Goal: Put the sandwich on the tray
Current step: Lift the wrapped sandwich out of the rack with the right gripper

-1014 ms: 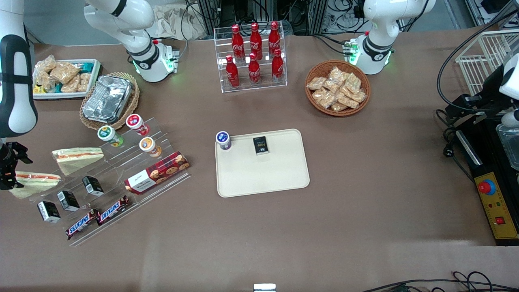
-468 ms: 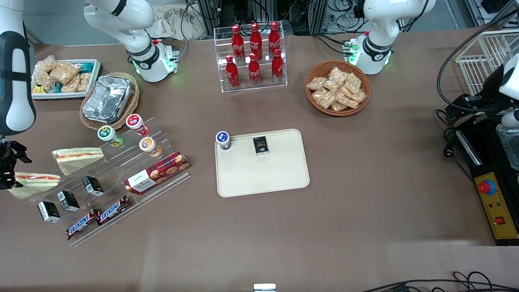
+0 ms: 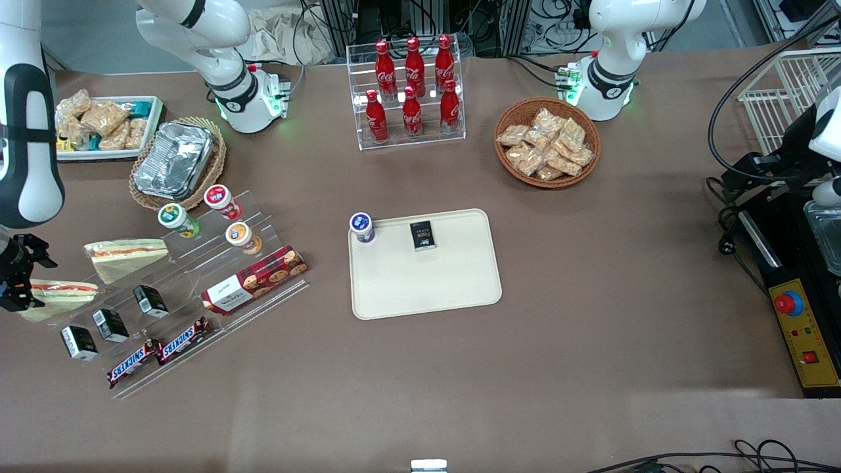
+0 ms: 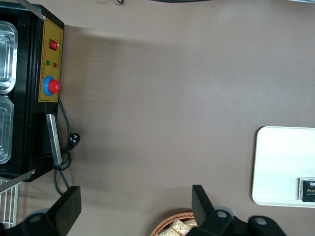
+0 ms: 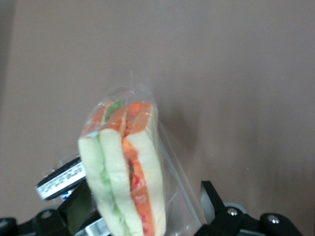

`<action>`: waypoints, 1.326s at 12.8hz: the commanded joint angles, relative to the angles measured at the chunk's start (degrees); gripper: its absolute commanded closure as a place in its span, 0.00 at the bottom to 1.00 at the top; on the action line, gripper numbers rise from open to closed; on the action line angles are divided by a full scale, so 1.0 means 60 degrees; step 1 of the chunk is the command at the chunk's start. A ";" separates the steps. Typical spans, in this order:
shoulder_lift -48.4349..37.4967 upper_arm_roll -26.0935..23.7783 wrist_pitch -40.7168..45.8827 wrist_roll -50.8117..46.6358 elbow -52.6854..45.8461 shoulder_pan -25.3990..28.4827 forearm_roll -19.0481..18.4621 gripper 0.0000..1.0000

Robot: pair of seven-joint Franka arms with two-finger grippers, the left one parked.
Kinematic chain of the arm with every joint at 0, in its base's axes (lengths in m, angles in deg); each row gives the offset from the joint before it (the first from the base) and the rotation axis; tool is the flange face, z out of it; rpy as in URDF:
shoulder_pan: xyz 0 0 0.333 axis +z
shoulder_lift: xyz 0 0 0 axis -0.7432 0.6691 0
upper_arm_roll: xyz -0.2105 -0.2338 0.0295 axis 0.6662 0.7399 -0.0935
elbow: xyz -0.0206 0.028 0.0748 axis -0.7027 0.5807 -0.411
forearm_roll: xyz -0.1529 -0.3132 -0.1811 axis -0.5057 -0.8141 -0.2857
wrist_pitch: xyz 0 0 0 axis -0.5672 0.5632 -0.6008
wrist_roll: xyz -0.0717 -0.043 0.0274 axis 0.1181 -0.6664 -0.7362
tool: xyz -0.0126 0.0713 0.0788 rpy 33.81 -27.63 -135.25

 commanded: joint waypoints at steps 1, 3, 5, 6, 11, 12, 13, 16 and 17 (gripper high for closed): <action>0.0710 0.0045 0.0078 -0.0124 -0.0622 -0.0041 0.0224 0.01; 0.0813 0.0045 0.0049 -0.0168 -0.0623 -0.0070 0.0224 0.03; 0.0814 0.0059 -0.0053 -0.0213 -0.0608 -0.0085 0.0224 0.19; 0.0799 0.0060 -0.0054 -0.0155 -0.0608 -0.0099 0.0224 0.30; 0.0376 0.0030 0.0033 0.0168 -0.0666 -0.0070 0.0238 0.71; 0.0171 0.0016 0.0063 0.0125 -0.0666 0.0031 0.0238 0.76; 0.0068 -0.0042 0.0136 0.0066 -0.0840 0.0061 0.0238 0.85; -0.0065 -0.0146 0.2396 0.0109 -0.2564 0.0324 0.0224 0.85; -0.0065 -0.0146 0.3234 0.0124 -0.3151 0.0441 0.0238 0.85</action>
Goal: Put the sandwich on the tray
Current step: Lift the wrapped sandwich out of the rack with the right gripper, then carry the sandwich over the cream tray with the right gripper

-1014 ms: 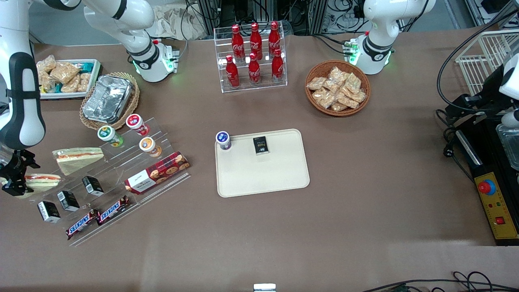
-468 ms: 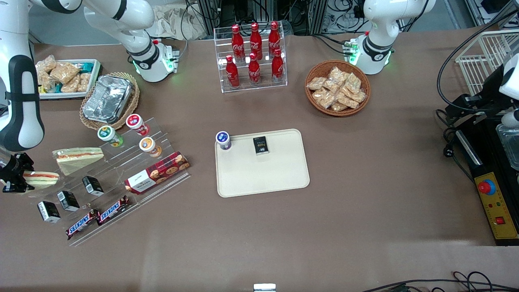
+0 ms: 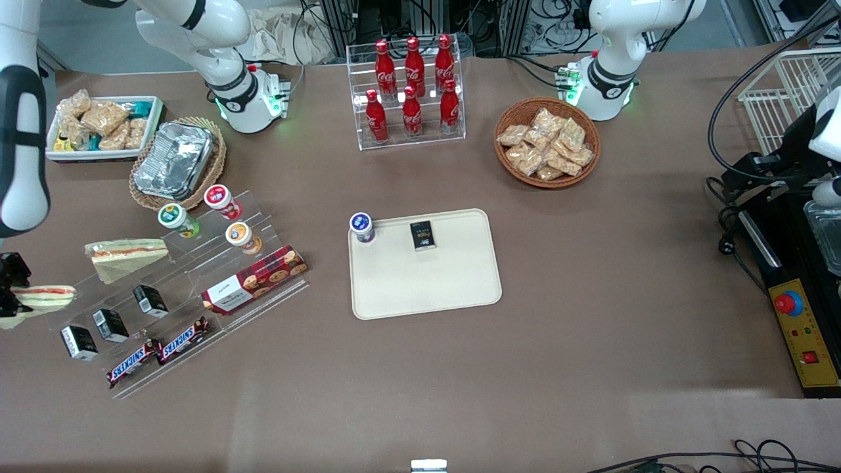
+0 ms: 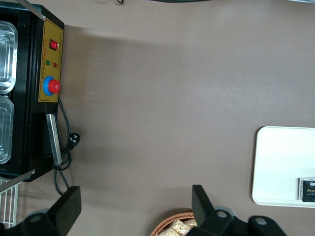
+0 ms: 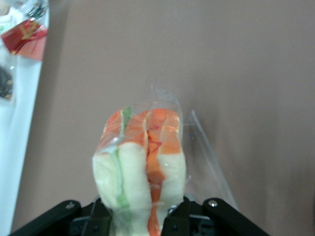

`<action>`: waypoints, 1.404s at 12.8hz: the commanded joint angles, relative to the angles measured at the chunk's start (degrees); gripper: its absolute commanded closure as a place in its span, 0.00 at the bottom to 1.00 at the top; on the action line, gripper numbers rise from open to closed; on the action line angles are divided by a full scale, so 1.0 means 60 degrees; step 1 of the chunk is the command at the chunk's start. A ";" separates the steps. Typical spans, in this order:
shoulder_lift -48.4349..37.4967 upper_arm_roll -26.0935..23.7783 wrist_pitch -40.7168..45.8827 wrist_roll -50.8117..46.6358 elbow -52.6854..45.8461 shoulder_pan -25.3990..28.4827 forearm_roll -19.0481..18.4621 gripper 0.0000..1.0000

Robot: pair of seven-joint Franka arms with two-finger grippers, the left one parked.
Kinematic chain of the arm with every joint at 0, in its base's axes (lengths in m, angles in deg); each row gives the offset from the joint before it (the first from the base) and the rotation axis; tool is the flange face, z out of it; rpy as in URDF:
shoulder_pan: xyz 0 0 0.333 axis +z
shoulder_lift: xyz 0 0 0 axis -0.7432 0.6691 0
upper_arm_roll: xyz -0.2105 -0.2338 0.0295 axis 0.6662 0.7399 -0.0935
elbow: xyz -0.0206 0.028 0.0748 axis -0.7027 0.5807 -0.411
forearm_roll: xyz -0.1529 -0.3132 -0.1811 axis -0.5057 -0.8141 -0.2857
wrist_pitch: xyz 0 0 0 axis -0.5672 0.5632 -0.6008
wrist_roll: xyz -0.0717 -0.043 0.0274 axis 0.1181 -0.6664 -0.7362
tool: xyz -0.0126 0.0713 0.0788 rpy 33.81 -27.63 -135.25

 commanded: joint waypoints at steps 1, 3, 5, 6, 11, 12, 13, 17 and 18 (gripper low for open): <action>0.0006 -0.0012 0.2196 0.0180 -0.1606 0.0450 0.0221 0.85; 0.0006 -0.0041 0.3298 0.0122 -0.2411 0.1108 0.0206 0.86; 0.0006 -0.0041 0.4250 -0.0286 -0.2884 0.1797 0.0191 0.86; -0.0009 -0.0027 0.4588 -0.0463 -0.2914 0.2192 0.0191 0.86; -0.0463 0.0002 0.5089 0.0016 -0.2928 0.4039 0.0118 0.87; -0.0463 -0.0012 0.5090 0.0149 -0.2914 0.4186 0.0089 0.86; -0.0463 -0.0012 0.5104 0.0194 -0.2914 0.4434 0.0089 0.86; -0.0419 0.0003 0.5090 0.0470 -0.2870 0.5825 0.0089 0.81; -0.0375 0.0002 0.5104 0.1328 -0.2826 0.6206 0.0074 0.77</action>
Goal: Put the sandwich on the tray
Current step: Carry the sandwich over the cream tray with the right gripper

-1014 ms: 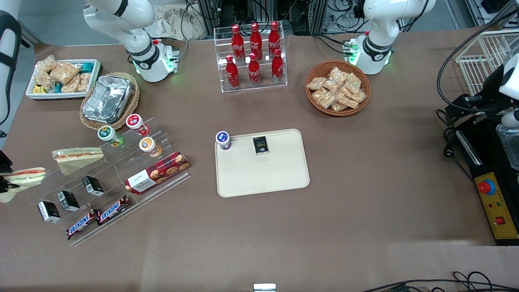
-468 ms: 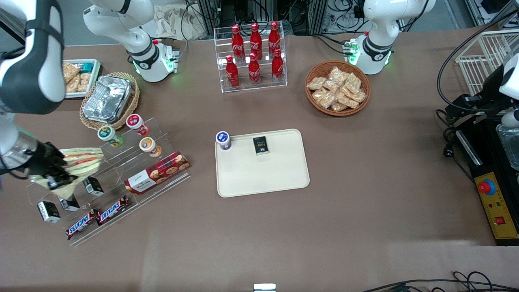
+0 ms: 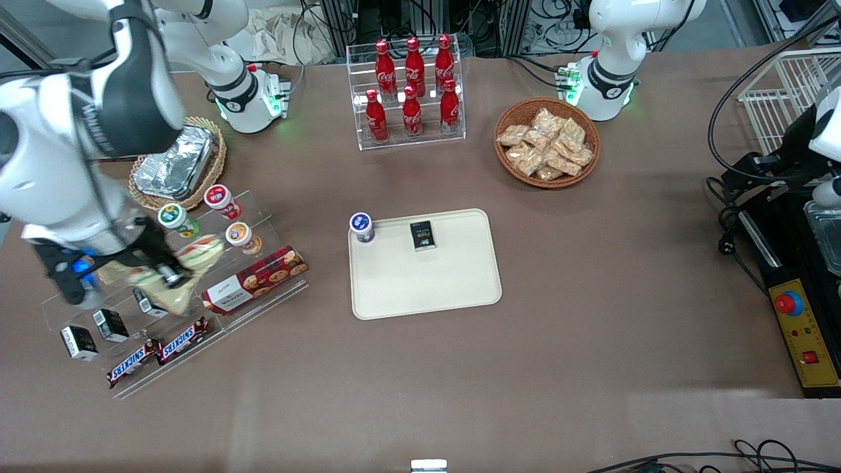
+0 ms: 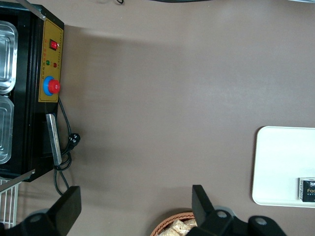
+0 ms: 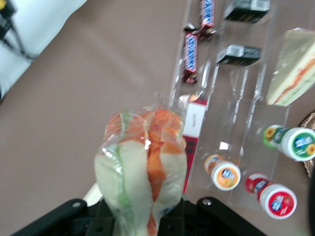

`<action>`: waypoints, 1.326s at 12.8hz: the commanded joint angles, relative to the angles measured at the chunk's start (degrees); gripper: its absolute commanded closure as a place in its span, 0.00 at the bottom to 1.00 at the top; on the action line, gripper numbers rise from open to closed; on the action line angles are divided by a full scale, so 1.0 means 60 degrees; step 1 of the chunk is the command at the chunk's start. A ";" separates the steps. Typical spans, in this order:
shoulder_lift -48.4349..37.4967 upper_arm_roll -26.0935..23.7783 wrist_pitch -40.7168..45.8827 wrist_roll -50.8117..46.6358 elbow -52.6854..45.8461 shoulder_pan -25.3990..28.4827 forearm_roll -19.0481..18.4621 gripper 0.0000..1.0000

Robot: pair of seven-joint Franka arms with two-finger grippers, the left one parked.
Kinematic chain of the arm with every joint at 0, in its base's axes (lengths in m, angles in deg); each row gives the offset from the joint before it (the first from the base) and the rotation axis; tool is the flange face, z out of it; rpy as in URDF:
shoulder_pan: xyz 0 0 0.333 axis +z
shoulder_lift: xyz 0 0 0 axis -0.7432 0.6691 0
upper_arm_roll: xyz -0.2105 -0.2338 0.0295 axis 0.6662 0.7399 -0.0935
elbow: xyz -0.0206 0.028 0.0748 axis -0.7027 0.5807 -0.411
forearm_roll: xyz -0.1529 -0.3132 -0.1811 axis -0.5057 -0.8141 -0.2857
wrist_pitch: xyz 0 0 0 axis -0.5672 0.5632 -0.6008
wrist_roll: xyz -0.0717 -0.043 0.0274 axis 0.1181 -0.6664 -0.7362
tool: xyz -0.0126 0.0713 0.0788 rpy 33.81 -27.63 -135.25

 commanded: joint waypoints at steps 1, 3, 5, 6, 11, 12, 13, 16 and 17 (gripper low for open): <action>0.0086 0.0132 0.0209 0.1923 0.0040 0.0849 0.0049 0.77; 0.0423 0.0146 0.0209 0.2430 0.0070 0.1246 0.0035 0.85; 0.0642 0.0146 0.0180 0.2809 0.0143 0.1728 -0.0052 1.00; 0.0789 0.0146 0.0122 0.3131 0.0143 0.1978 -0.0068 1.00; 0.1536 -0.0074 -0.0973 0.3237 0.0143 0.3237 -0.0053 1.00; 0.1653 -0.0088 -0.1296 0.3411 0.0143 0.3443 -0.0039 1.00; 0.1712 -0.0088 -0.1517 0.4036 0.0129 0.3648 -0.0009 1.00; 0.1771 -0.0103 -0.1885 0.4949 0.0143 0.3855 0.0005 1.00; 0.1844 -0.0146 -0.1915 0.5226 0.0143 0.3913 -0.0009 1.00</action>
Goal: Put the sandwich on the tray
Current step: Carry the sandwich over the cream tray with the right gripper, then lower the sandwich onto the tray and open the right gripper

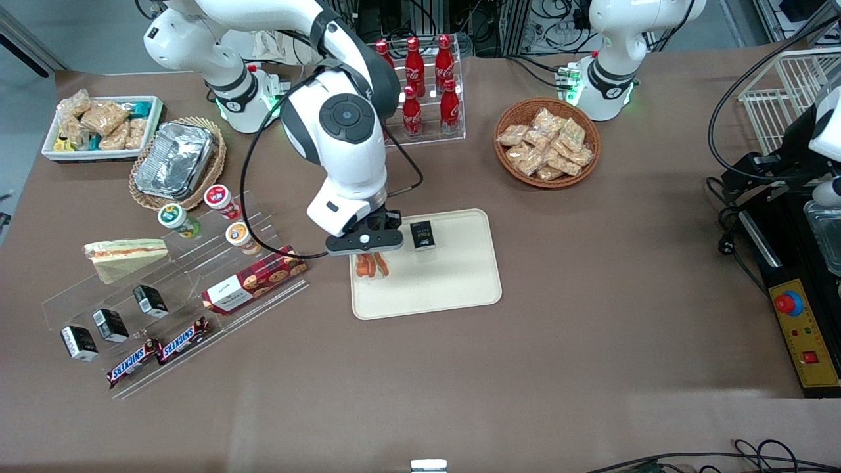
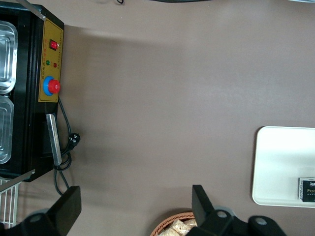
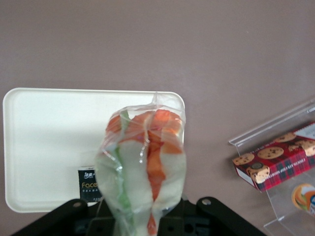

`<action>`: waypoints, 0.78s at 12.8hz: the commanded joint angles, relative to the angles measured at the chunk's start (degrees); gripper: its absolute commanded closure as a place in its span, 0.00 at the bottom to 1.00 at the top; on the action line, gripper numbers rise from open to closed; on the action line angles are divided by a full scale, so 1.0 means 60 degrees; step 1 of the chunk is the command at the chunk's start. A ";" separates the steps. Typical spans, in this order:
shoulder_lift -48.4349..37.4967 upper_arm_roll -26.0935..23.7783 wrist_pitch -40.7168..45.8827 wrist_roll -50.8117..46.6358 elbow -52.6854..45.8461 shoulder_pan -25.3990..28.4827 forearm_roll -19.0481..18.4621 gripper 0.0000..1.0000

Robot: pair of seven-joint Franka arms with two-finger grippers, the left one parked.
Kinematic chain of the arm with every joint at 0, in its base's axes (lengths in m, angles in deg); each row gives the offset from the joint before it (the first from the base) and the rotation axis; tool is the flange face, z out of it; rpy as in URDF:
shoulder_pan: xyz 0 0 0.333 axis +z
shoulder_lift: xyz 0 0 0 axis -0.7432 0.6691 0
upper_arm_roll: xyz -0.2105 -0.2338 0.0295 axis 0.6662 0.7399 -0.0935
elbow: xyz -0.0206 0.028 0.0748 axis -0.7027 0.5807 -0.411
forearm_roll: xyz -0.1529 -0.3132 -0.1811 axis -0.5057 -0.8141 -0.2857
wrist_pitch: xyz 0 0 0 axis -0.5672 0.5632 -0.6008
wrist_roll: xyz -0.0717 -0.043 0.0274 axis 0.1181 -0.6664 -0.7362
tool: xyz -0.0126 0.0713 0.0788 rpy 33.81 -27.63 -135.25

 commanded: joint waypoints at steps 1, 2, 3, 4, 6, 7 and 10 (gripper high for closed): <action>0.0227 0.0021 -0.0235 0.0807 -0.0082 0.0196 -0.0026 1.00; 0.0431 0.0021 -0.0468 0.0910 -0.0053 0.0358 -0.0142 1.00; 0.0636 0.0007 -0.0703 0.1144 -0.0024 0.0388 -0.0274 1.00; 0.0885 0.0007 -0.0966 0.1407 -0.0038 0.0461 -0.0304 1.00; 0.1295 0.0007 -0.1872 0.2239 -0.0038 0.0535 -0.0276 1.00; 0.1587 0.0007 -0.2443 0.2709 -0.0024 0.0462 -0.0217 1.00; 0.2306 0.0007 -0.3983 0.4143 -0.0038 0.0345 -0.0144 1.00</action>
